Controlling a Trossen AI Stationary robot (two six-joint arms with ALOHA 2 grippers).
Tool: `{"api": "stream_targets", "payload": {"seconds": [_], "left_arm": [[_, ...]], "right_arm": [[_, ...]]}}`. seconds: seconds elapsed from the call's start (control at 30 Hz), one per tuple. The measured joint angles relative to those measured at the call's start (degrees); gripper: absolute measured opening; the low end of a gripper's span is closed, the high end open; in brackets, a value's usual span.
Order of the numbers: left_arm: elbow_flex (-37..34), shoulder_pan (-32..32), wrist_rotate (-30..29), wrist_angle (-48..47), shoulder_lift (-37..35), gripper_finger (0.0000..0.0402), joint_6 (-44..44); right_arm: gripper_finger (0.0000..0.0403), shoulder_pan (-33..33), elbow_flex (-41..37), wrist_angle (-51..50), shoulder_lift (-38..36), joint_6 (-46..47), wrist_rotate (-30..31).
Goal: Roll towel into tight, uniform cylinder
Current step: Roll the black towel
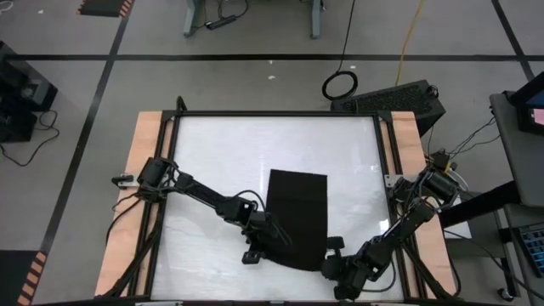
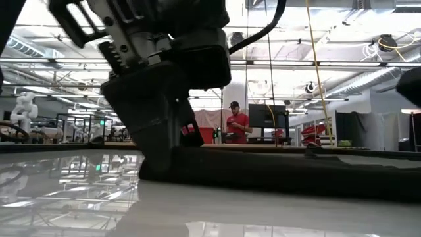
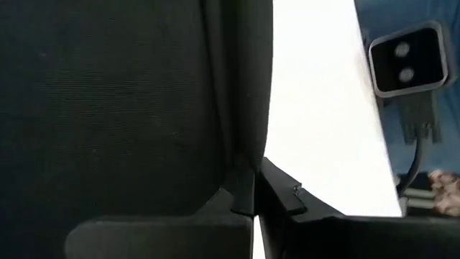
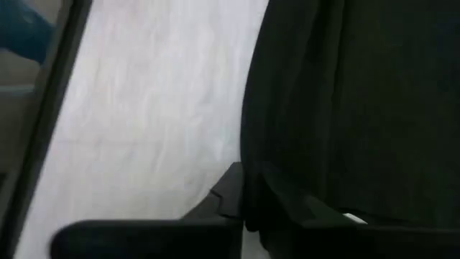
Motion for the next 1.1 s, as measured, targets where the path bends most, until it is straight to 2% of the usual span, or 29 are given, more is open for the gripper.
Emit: {"api": "stream_targets", "payload": {"seconds": [0.2,0.4,0.5,0.6,0.8,0.9,1.1], "left_arm": [[0.21,-2.03,-1.70,-3.68,-0.31,0.0002,3.11],[0.17,-3.65,-2.99,-4.05,-0.32,0.0002,3.49],[0.11,-4.03,-3.09,-4.09,-0.32,0.0002,3.49],[0.09,-4.36,-3.24,-4.23,-0.32,0.0002,3.47],[0.08,-4.55,-5.01,-4.06,-0.30,0.0002,3.45],[0.08,-4.49,-6.06,-3.37,-0.23,0.0002,3.45],[0.01,-4.51,-6.57,-3.16,-0.19,0.0002,3.45]], "right_arm": [[0.0013,-2.33,-0.32,4.19,-3.19,2.27,-7.56],[0.0005,-6.20,-1.93,7.19,-10.27,5.72,-13.62],[0.0005,-8.74,-6.27,14.51,-13.61,8.73,-17.25],[0.0005,-11.25,-12.64,25.21,-16.48,15.78,-20.52],[0.0005,-12.95,-23.76,41.28,-16.37,29.63,-23.85],[0.0005,-13.00,-25.75,42.53,-14.72,33.16,-25.32],[0.0005,-14.57,-25.90,46.70,-11.91,34.34,-28.04]]}}
